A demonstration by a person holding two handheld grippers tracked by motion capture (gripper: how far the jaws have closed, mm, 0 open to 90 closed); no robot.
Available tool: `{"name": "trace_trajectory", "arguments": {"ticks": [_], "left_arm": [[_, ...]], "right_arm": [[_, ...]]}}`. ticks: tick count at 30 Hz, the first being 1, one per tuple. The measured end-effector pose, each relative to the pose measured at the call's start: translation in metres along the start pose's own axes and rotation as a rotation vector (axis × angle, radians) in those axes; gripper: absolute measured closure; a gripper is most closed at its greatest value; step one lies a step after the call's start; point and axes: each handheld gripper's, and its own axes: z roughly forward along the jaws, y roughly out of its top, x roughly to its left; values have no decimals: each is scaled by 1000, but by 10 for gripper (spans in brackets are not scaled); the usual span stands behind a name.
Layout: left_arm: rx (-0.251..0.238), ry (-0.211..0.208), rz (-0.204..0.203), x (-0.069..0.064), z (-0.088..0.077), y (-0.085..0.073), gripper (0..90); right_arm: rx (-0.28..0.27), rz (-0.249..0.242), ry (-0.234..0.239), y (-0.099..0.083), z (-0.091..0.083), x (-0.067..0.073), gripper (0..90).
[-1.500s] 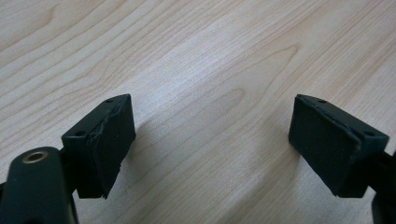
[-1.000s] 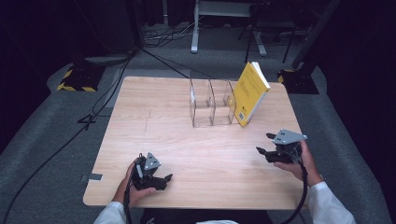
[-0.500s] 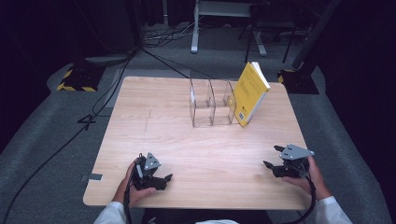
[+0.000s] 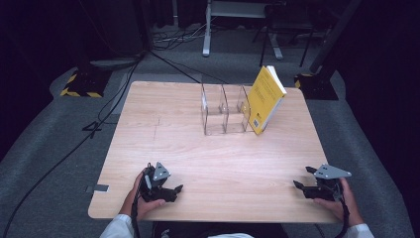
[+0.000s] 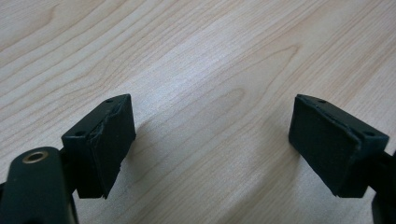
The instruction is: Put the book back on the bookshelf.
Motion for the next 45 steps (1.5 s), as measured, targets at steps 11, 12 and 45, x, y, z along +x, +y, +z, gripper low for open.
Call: {"name": "trace_trajectory", "arguments": {"ticks": [11, 12, 45], "left_arm": [[0, -1, 0, 0, 0, 0, 152], [0, 0, 0, 0, 0, 0, 152], [-1, 1, 4, 1, 1, 1, 149]], "right_arm": [[-2, 140, -10, -28, -13, -10, 212], [4, 148, -1, -29, -13, -12, 212], [12, 164, 44, -29, -12, -14, 206]]}}
